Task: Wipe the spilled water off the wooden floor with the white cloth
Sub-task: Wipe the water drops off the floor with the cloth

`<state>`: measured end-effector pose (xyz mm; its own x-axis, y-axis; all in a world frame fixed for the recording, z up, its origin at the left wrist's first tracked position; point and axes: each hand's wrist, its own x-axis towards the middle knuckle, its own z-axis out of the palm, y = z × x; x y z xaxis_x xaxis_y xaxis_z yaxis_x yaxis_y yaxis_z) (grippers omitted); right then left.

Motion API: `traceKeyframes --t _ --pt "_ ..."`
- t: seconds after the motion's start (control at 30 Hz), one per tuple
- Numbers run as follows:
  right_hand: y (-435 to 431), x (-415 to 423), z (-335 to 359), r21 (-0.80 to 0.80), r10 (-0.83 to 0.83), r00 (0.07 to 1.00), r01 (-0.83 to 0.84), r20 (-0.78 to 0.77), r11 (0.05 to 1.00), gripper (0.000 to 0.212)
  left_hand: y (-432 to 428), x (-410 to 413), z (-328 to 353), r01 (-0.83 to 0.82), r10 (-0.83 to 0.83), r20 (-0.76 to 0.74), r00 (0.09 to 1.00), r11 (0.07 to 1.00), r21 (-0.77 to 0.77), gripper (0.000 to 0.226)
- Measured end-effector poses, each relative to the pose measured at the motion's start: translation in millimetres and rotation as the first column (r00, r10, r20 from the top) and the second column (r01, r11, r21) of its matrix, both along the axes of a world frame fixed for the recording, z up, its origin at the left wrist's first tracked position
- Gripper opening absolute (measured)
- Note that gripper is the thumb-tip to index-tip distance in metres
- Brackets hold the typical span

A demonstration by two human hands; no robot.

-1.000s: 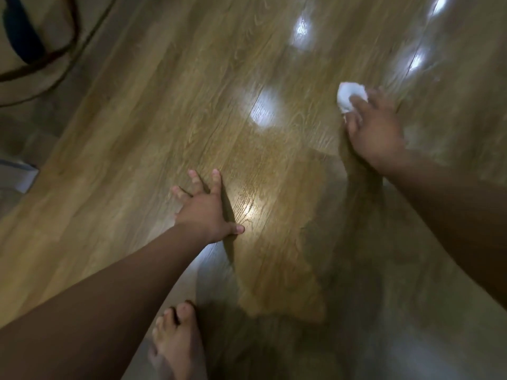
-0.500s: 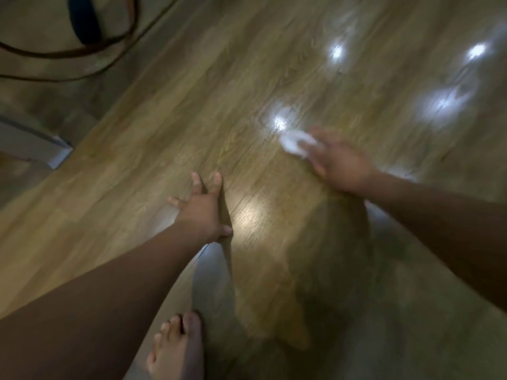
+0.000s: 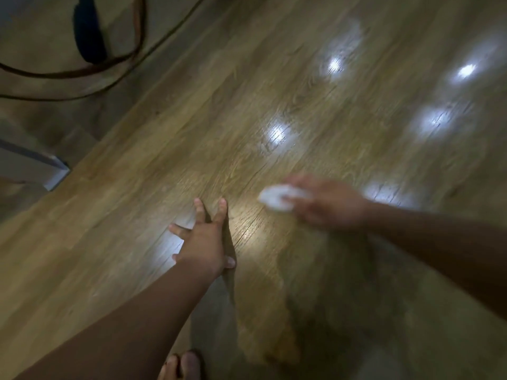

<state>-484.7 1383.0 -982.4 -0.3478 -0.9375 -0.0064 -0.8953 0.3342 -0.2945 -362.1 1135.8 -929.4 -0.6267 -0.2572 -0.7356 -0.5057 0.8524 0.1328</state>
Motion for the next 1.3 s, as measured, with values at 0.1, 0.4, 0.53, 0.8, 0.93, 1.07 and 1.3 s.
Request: traceKeyframes --t 0.1,0.4,0.53,0.8,0.93,1.07,1.3 --pt "44 -102 -3 0.075 -0.657 0.745 0.666 -0.118 0.742 0.074 0 -1 -1 -0.022 0.022 0.0 1.0 1.0 0.001 0.129" --pt "-124 -12 -2 0.033 -0.267 0.953 0.266 0.143 0.964 0.05 3 -4 2 -0.035 0.035 0.022 0.999 0.999 -0.013 0.13" --pt "-63 -61 -10 0.011 -0.152 0.988 0.152 0.021 0.988 0.055 2 -6 3 -0.022 0.024 0.034 0.999 0.999 -0.034 0.13" --pt "18 -156 -6 0.11 -0.998 0.058 0.992 0.0 0.057 0.055 2 -7 1 -0.043 0.043 0.016 0.999 0.999 -0.022 0.132" --pt "-94 -112 4 0.085 -0.82 0.569 0.816 0.06 0.572 0.053 1 -6 0 -0.041 0.041 0.002 0.999 0.999 -0.013 0.132" --pt "-128 -51 6 0.136 0.071 0.992 -0.085 0.104 0.987 0.055 0 -6 0 -0.041 0.04 -0.011 0.999 0.999 -0.031 0.133" --pt "166 -103 10 0.089 -0.971 0.206 0.977 -0.121 0.196 0.063 -8 -2 -16 0.016 -0.021 -0.06 0.998 0.996 -0.088 0.136"
